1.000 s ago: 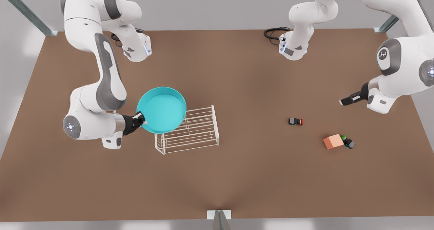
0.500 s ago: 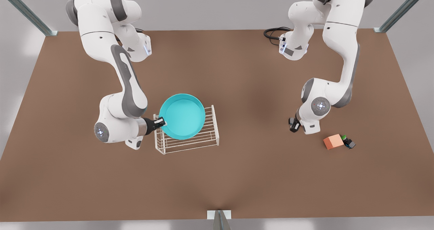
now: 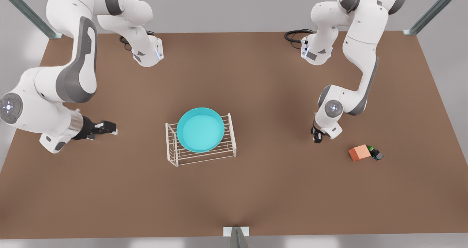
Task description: Place the plate on the shelf with right arm and place the red button switch in the plate with left arm
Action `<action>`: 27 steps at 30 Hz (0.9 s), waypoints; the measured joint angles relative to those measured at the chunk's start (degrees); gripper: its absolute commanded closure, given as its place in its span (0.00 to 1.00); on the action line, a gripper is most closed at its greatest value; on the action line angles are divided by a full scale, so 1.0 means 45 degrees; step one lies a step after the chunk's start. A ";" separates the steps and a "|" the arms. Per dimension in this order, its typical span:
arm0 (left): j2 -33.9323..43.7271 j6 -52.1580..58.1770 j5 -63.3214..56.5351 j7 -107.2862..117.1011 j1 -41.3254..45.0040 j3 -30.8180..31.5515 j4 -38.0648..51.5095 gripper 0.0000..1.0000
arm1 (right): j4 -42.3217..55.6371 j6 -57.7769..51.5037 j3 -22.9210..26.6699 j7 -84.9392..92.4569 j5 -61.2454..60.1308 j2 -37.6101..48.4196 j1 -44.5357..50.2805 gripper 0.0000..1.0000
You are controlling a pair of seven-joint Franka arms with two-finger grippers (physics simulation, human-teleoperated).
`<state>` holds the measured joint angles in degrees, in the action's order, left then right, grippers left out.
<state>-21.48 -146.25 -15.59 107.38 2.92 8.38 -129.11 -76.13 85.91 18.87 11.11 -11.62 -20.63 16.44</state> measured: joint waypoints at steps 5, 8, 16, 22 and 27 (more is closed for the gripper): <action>-0.0181 -0.0863 -0.0593 0.1319 0.0004 -0.0169 -0.0458 0.00 | -0.3639 0.1004 0.0146 -0.0894 0.1872 0.2265 0.0335 0.00; -0.0456 -0.1275 -0.0936 0.1957 0.0009 -0.0275 -0.0522 0.00 | -0.3665 0.1328 0.0260 -0.1360 0.2289 0.2284 0.0277 0.00; -0.0912 -0.1915 -0.1703 0.3256 0.0013 -0.0453 -0.0532 0.46 | -0.3673 0.1651 0.0308 -0.2285 0.2589 0.2214 0.0310 0.00; -0.0664 -0.1979 -0.2078 0.3956 0.0003 -0.0467 -0.0521 0.88 | -0.3673 0.1718 0.0298 -0.2754 0.2637 0.2122 0.0328 0.00; -0.0479 -0.1659 -0.2008 0.4117 -0.0003 -0.0435 -0.0223 0.91 | -0.3673 0.1741 0.0289 -0.3042 0.2661 0.2110 0.0333 0.00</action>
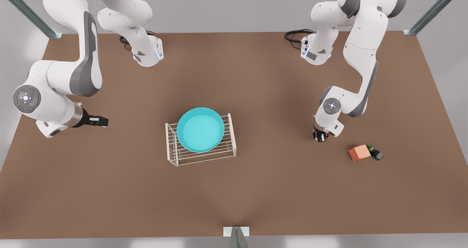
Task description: Place the plate on the shelf with right arm and place the red button switch in the plate with left arm
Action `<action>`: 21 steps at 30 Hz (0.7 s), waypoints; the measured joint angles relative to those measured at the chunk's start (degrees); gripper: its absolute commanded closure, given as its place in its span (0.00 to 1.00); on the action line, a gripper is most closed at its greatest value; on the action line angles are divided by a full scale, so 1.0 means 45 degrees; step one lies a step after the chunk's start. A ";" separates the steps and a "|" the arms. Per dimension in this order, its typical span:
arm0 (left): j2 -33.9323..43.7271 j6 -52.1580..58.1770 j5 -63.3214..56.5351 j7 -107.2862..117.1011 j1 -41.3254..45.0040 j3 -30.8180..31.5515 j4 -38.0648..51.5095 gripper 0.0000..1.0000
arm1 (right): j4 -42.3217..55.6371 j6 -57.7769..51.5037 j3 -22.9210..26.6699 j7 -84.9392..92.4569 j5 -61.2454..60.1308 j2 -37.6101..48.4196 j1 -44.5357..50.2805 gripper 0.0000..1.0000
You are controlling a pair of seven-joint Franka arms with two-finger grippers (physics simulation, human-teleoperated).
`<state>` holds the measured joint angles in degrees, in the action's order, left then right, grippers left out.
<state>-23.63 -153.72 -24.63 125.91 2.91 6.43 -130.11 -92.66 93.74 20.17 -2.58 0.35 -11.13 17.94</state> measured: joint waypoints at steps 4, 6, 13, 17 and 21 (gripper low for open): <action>0.0156 0.1846 0.0771 0.0036 0.0234 0.1812 0.3261 0.90 | 0.0000 0.0006 -0.0019 -0.0179 0.0097 -0.0001 0.0020 0.00; 0.0182 0.3194 0.2034 0.0050 0.0276 0.2602 0.5684 0.90 | 0.0000 0.0008 -0.0019 -0.0254 0.0117 -0.0001 0.0019 0.00; 0.0198 0.6378 0.4821 0.1053 0.0294 0.6335 0.9632 0.90 | 0.0000 0.0011 -0.0020 -0.0462 0.0140 0.0000 0.0017 0.00; 0.0045 0.6093 0.4787 0.1986 0.1009 0.7354 0.9707 0.89 | 0.0001 0.0012 -0.0020 -0.0549 0.0143 0.0000 0.0017 0.00; -0.0711 0.4060 0.4496 0.2852 0.1735 0.7383 0.9829 0.89 | 0.0001 0.0012 -0.0010 -0.0618 0.0144 -0.0001 0.0021 0.00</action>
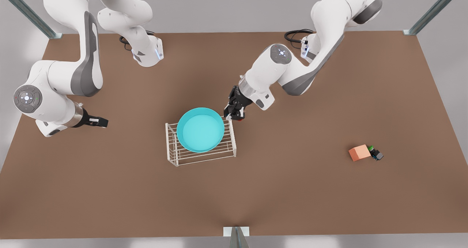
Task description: Place the plate on the shelf with right arm and place the red button switch in the plate with left arm
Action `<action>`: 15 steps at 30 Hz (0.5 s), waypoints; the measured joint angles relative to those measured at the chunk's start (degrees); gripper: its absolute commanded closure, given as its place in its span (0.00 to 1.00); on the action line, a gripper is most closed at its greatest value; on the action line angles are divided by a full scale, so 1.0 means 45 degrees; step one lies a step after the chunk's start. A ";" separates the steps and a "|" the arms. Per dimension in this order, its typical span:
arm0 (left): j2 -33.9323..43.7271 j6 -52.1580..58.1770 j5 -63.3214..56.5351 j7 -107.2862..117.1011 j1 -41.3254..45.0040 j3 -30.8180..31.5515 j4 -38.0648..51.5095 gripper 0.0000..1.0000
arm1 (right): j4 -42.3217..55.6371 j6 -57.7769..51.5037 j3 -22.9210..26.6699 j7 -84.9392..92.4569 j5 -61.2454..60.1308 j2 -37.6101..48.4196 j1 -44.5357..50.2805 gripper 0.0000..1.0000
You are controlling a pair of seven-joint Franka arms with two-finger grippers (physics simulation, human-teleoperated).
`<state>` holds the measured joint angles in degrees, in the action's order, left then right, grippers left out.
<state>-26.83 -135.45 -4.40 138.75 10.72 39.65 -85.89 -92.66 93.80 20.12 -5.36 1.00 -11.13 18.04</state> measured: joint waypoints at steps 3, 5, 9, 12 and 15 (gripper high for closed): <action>-0.1633 -0.1725 -0.1741 0.0578 0.1751 -0.0665 0.0743 0.87 | -0.0001 0.0000 0.0006 -0.0043 0.0000 0.0000 -0.0008 0.00; -0.2495 -0.2627 -0.2818 0.0928 0.3270 -0.1919 0.1421 0.87 | 0.0002 0.0000 0.0005 -0.0068 0.0000 0.0000 -0.0004 0.00; -0.3030 -0.4302 -0.3862 0.1554 0.3896 -0.3301 0.1659 0.83 | -0.0001 0.0000 0.0000 -0.0110 0.0000 0.0000 -0.0005 0.00; -0.3438 -0.5412 -0.4339 0.2176 0.4495 -0.4016 0.1940 0.00 | -0.0001 0.0000 -0.0008 -0.0136 0.0000 0.0000 -0.0004 0.00; -0.3508 -0.6080 -0.4598 0.3013 0.5693 -0.5110 0.2281 0.00 | -0.0001 0.0000 -0.0009 -0.0158 0.0000 0.0000 -0.0003 0.00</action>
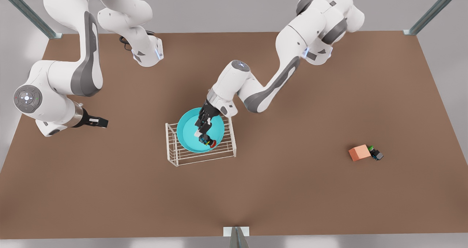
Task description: Place the plate on the shelf with right arm and place the red button switch in the plate with left arm
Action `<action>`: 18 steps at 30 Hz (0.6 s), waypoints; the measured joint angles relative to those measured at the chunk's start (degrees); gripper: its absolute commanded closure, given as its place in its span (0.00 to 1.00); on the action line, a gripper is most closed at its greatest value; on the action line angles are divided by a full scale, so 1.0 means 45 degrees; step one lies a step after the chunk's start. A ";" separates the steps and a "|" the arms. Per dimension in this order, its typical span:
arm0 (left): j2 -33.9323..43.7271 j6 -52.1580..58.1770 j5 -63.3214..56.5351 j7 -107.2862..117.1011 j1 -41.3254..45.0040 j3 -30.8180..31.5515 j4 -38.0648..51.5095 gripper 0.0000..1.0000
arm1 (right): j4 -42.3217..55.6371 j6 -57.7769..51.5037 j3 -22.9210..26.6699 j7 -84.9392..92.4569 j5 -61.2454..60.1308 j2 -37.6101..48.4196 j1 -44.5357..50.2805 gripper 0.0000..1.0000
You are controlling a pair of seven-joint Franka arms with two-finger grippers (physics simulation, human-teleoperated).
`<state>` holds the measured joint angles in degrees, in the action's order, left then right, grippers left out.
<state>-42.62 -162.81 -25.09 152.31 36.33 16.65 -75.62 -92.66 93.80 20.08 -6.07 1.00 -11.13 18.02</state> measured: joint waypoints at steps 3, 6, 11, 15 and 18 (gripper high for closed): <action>0.0452 0.0664 0.0247 0.0429 -0.0842 0.0829 0.0418 0.00 | 0.0000 0.0000 0.0000 -0.0019 0.0000 0.0000 -0.0001 0.00; 0.0916 0.3793 0.0781 -0.0617 -0.3214 0.2560 0.1606 0.00 | 0.0000 0.0000 0.0003 -0.0034 0.0000 0.0000 0.0001 0.00; 0.1710 0.9692 0.1091 -0.4603 -0.6776 0.3296 0.1743 0.00 | 0.0002 0.0000 0.0008 -0.0056 0.0000 0.0000 -0.0005 0.00; 0.4799 1.2440 0.3168 -0.9578 -0.6670 -0.1533 -0.1151 0.00 | 0.0002 0.0000 0.0010 -0.0069 0.0000 0.0000 0.0001 0.00; 0.7138 1.3690 0.4472 -1.3427 -0.6732 -0.3301 -0.3238 0.00 | 0.0001 0.0000 0.0012 -0.0077 0.0000 0.0000 -0.0002 0.00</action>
<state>-10.50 -101.20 -4.96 91.88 6.04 1.80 -90.19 -92.66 93.80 20.13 -6.42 1.00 -11.13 18.01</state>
